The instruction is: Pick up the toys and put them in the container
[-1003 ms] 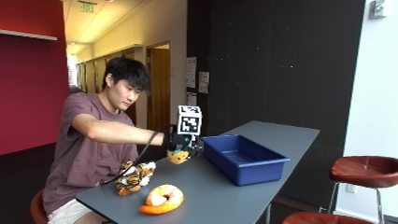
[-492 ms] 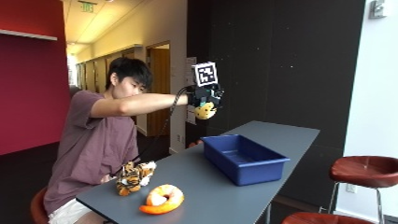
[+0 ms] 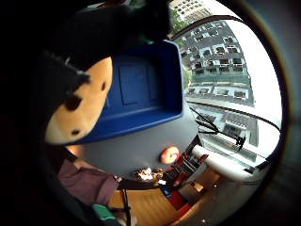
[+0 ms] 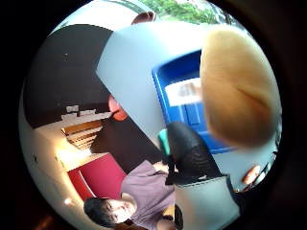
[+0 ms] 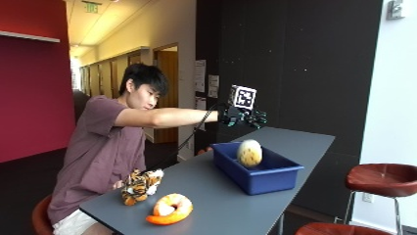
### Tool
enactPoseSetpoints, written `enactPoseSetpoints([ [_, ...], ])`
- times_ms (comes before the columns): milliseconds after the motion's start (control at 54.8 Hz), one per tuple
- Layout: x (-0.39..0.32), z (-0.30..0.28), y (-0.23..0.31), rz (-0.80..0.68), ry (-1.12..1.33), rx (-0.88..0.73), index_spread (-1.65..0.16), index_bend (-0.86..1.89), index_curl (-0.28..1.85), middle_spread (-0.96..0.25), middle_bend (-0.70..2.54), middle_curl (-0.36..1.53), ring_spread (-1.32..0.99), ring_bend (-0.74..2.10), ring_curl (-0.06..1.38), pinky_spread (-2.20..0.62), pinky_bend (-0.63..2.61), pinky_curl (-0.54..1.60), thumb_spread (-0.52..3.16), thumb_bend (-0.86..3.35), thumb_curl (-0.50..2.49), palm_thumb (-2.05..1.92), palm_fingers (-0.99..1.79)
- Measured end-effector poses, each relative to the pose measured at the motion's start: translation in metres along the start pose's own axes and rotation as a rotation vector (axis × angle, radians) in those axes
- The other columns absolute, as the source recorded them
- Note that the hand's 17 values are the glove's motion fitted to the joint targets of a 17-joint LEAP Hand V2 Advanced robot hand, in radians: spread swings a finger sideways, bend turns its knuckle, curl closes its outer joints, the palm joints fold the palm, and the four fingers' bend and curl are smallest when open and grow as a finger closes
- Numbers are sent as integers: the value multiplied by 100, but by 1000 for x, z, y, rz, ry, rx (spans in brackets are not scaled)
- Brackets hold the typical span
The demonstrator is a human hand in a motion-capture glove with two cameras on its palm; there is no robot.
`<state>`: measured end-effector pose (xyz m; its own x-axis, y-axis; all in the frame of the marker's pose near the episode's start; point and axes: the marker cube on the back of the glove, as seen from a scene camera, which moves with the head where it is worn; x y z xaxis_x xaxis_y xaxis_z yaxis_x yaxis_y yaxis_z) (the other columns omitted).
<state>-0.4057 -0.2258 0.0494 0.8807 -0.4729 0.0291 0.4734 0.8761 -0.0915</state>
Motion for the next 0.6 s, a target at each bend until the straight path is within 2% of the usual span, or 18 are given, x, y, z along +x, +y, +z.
enactPoseSetpoints([
  [73, 6, 4, -4, 90, 25, 25, -29, 3, 66, -7, 24, 57, -12, 67, 54, -8, 128, 55, 99, -10, 72, 7, -73],
  [128, 7, 4, -2, 59, 10, 21, -27, -1, 56, -3, 13, 51, -7, 51, 45, -3, 122, 52, 104, -7, 66, 0, -65],
  [182, 12, 4, -4, 206, 44, 25, -26, -2, 49, -1, 8, 46, -3, 40, 40, 1, 117, 49, 108, -5, 62, -2, -60],
  [201, 13, 3, -2, 204, 44, 28, -26, -1, 47, 0, 7, 45, -2, 38, 39, 2, 116, 48, 110, -5, 60, -3, -58],
  [255, 13, -1, 11, 11, 5, 35, -25, -2, 41, 1, 5, 40, 1, 32, 37, 4, 113, 46, 112, -5, 57, -4, -54],
  [292, 16, -4, 19, -40, -2, 40, -24, -1, 37, 2, 5, 38, 2, 30, 36, 5, 112, 45, 113, -5, 54, -4, -53],
  [383, 24, -12, 40, -13, -2, 50, -24, 0, 30, 3, 5, 32, 5, 25, 34, 8, 109, 43, 116, -4, 50, -4, -49],
  [602, 70, -22, 127, -78, 64, 31, -23, 1, 19, 4, 5, 23, 7, 21, 34, 10, 105, 40, 119, -4, 41, -3, -45],
])
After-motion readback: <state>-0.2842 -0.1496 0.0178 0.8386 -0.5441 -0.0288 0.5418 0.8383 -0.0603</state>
